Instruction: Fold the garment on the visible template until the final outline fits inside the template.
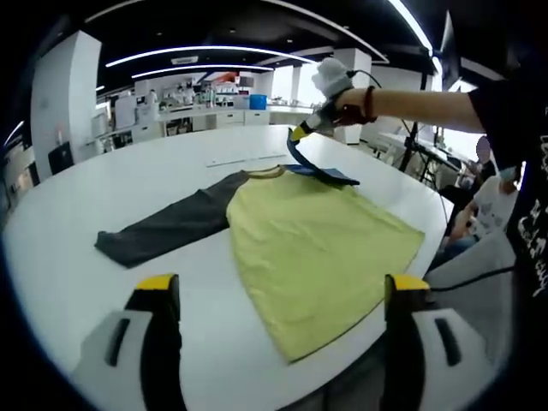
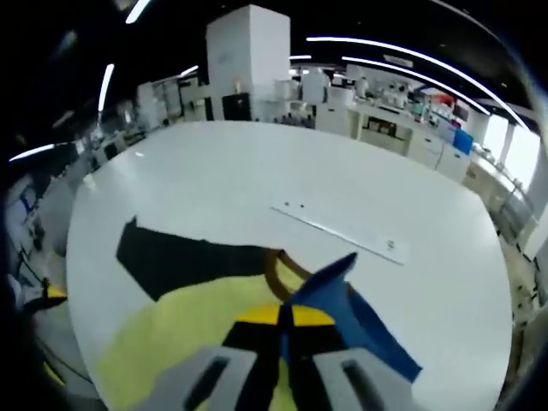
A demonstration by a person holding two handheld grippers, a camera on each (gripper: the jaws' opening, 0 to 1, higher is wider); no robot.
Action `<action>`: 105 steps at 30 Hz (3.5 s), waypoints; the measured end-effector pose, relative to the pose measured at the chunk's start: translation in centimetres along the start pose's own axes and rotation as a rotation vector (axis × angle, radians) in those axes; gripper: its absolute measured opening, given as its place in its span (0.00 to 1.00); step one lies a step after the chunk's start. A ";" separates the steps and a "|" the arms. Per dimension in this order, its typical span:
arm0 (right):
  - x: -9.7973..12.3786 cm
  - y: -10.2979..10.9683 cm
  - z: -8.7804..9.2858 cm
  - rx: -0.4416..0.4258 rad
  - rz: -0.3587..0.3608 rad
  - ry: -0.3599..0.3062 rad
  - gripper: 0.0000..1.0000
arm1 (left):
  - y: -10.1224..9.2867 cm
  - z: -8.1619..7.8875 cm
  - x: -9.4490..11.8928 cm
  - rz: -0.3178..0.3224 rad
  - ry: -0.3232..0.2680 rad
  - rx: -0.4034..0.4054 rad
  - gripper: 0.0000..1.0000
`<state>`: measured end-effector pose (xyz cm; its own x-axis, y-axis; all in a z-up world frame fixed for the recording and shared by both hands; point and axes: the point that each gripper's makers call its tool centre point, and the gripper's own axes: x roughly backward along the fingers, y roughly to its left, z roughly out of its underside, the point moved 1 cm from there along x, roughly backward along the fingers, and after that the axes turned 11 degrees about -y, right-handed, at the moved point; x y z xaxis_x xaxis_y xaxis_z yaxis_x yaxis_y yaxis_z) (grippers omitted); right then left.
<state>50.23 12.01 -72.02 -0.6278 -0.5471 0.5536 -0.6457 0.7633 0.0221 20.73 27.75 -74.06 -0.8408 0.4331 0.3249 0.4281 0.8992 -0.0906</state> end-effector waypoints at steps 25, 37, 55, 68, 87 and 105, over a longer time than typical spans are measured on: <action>-1.7 7.6 -0.1 0.100 -0.138 -0.018 0.00 | 0.2 0.9 -0.1 -0.012 0.024 0.015 0.96; -3.0 10.1 1.8 0.169 -0.170 0.024 0.00 | 0.3 1.2 0.0 -0.012 0.028 0.021 0.96; -5.5 11.7 4.2 0.107 -0.155 0.054 0.00 | 0.2 1.4 0.3 -0.022 0.036 0.029 0.96; -5.1 12.3 3.9 0.111 -0.179 -0.033 0.28 | 0.3 1.3 0.5 -0.025 0.028 0.024 0.97; -0.5 6.0 4.0 0.082 -0.092 -0.112 0.95 | 0.6 0.5 -0.2 -0.017 0.009 -0.009 0.99; 3.8 -2.6 8.5 0.017 0.017 -0.075 0.90 | 0.0 0.4 -1.1 0.003 0.004 0.015 0.99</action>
<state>45.79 5.00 -77.07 -0.6695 -0.5586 0.4896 -0.6415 0.7671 -0.0019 21.52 27.26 -74.81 -0.8380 0.4357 0.3284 0.4259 0.8986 -0.1054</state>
